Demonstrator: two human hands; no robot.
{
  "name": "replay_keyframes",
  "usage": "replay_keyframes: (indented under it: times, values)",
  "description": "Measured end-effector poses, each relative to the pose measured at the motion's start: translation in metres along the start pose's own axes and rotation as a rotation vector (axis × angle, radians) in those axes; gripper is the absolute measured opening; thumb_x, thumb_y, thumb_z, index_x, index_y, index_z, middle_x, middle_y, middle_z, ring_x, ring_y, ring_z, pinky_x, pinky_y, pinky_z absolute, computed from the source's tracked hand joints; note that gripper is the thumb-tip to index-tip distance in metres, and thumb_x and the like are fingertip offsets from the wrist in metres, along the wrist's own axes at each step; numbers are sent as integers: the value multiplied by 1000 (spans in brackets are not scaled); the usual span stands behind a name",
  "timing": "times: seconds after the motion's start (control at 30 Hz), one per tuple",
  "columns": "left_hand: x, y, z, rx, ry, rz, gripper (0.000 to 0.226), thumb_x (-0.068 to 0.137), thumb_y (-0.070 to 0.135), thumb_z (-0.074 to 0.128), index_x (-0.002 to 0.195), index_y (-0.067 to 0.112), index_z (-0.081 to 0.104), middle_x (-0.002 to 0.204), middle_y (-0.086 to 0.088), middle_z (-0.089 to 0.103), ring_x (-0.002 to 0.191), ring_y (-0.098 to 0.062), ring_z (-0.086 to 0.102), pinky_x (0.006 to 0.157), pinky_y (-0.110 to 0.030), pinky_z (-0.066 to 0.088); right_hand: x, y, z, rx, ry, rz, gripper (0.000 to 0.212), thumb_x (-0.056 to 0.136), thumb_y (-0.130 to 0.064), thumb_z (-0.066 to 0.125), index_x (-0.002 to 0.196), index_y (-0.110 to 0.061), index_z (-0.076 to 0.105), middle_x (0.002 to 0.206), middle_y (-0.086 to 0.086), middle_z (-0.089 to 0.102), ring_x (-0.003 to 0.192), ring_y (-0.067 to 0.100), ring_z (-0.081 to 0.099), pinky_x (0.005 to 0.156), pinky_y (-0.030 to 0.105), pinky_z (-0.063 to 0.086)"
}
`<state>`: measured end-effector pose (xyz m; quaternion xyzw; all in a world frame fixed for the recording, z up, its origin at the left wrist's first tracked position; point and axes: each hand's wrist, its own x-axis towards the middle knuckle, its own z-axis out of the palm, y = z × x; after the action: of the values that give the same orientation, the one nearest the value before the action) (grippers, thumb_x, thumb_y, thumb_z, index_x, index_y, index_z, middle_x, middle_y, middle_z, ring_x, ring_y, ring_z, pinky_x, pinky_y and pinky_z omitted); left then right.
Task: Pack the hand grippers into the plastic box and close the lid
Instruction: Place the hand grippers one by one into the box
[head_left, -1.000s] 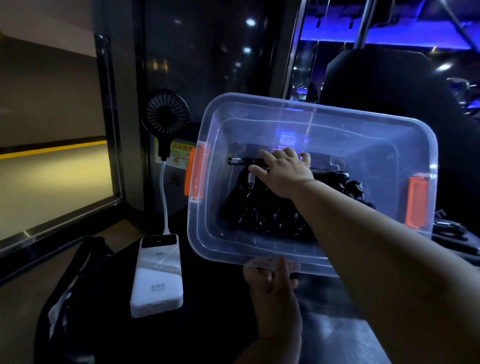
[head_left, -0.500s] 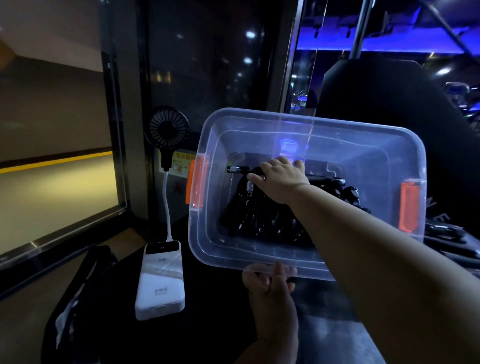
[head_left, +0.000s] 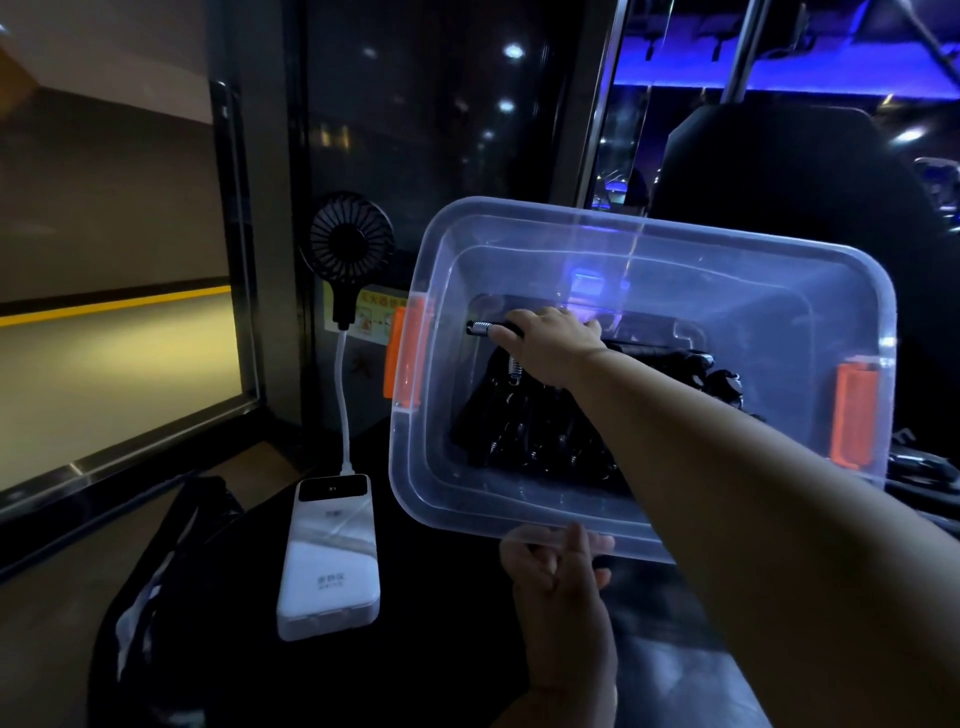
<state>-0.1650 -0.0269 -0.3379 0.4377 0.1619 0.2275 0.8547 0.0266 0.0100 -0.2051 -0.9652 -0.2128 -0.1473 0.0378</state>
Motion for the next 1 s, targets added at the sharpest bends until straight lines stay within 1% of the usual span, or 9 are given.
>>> replay_keyframes:
  times: [0.17,0.3,0.4,0.57,0.63,0.73,0.8,0.9,1.0]
  values:
    - [0,0,-1,6,-2,8,9,95,10,51,95,12,42,79,-5,72,76,-11,69,66,-24,46,-4,-3,-4,76,-35,119,76,79,-83,28,131,-33,51,129,8,50,127,33,37,97,51,35]
    - [1,-2,0,18,6,4,9,94,9,52,96,12,43,80,-6,72,75,-10,69,62,-22,48,-3,-1,-9,99,54,72,66,75,-81,42,118,-35,61,112,7,60,116,33,45,89,40,42]
    - [2,-2,-1,21,8,18,9,95,9,51,95,12,43,80,-6,71,76,-11,69,59,-19,49,-6,-4,-15,23,100,-43,66,68,-83,47,112,-36,65,95,4,54,109,31,47,87,38,45]
    - [2,-2,-1,44,4,19,9,95,11,52,95,13,43,82,-5,71,75,-9,68,62,-23,48,-12,-8,-21,-44,196,-268,76,53,-87,43,97,-30,68,91,-1,58,100,28,48,88,37,44]
    - [2,-2,-1,46,5,12,9,95,12,52,96,15,43,82,-4,71,75,-7,68,63,-23,47,-12,-9,-20,-87,200,-363,70,54,-85,51,91,-28,70,89,-7,58,97,22,45,84,33,42]
    - [1,-2,0,44,10,12,9,96,15,51,95,16,43,81,-3,72,75,-7,69,64,-24,47,-13,-15,-14,-112,190,-464,54,57,-77,65,73,-25,65,78,-13,46,95,19,39,79,28,33]
    - [1,-2,0,51,12,16,9,96,15,51,95,17,43,82,-5,71,75,-7,69,63,-23,47,-13,-17,-9,-135,157,-493,51,58,-74,67,75,-26,67,82,-11,44,102,21,37,85,31,34]
    - [1,-2,0,39,17,10,11,95,13,53,96,15,43,84,-7,71,73,-7,68,61,-22,47,-15,-14,-2,-138,118,-494,57,58,-72,68,100,-34,71,109,-7,50,117,24,34,104,38,31]
    - [2,-3,0,24,9,11,11,94,12,53,95,14,42,87,-9,71,75,-10,69,62,-23,46,-18,-10,5,-14,104,-434,61,59,-66,74,110,-33,68,127,-5,42,124,25,32,108,39,32]
